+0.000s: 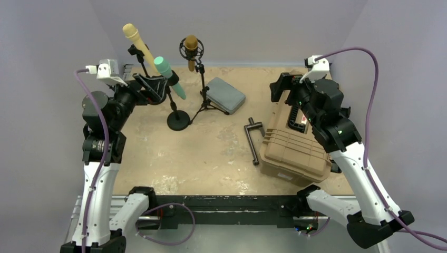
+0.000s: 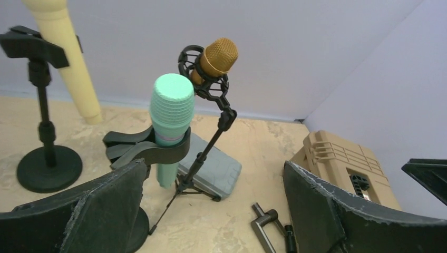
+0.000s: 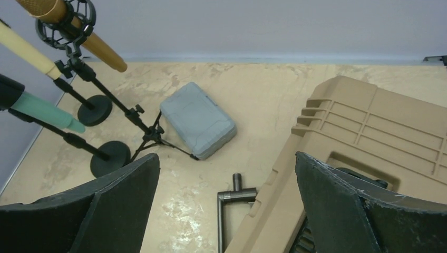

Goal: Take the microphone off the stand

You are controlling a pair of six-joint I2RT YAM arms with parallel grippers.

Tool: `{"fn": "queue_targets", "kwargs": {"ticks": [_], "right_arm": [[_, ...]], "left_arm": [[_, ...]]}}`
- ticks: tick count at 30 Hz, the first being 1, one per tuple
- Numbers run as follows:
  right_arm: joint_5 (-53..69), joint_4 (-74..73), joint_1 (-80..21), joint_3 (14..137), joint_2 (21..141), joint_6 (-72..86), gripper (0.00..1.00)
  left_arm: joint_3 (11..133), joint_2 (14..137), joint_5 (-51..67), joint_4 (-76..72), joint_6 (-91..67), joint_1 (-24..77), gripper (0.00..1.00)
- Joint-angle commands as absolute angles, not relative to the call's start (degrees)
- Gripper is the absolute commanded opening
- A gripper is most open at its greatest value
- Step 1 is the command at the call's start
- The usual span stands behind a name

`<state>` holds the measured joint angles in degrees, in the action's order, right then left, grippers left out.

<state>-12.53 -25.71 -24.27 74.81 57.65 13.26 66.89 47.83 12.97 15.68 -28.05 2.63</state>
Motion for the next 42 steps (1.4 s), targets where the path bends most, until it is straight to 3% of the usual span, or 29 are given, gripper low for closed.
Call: {"fn": "queue_targets", "kwargs": {"ticks": [1,8,17,24,29,42], "right_arm": [[-5.50,-21.28,-24.48,73.07,57.78,13.21,0.99],[5.87,-10.16,-28.25,71.38,63.21,15.81,0.98],[0.46,6.92,-42.25,77.70,81.95,14.17,0.99],[-6.69,18.03,-44.76,85.65,95.63,11.37,0.97],[-10.67,19.42,-44.78,91.53,104.34,10.39,0.82],[-12.78,32.51,-44.26,90.24,114.59,5.27,0.63]], "left_arm": [[67.37,52.10,20.48,12.98,-29.88,2.50,0.99],[69.34,55.03,24.39,14.65,-30.35,4.28,1.00],[70.38,53.90,23.23,17.27,-29.27,4.49,1.00],[69.83,52.99,22.15,17.39,-28.59,4.79,1.00],[69.96,52.96,21.80,17.58,-28.48,5.24,1.00],[70.65,52.47,20.90,18.72,-27.45,8.71,0.99]]}}
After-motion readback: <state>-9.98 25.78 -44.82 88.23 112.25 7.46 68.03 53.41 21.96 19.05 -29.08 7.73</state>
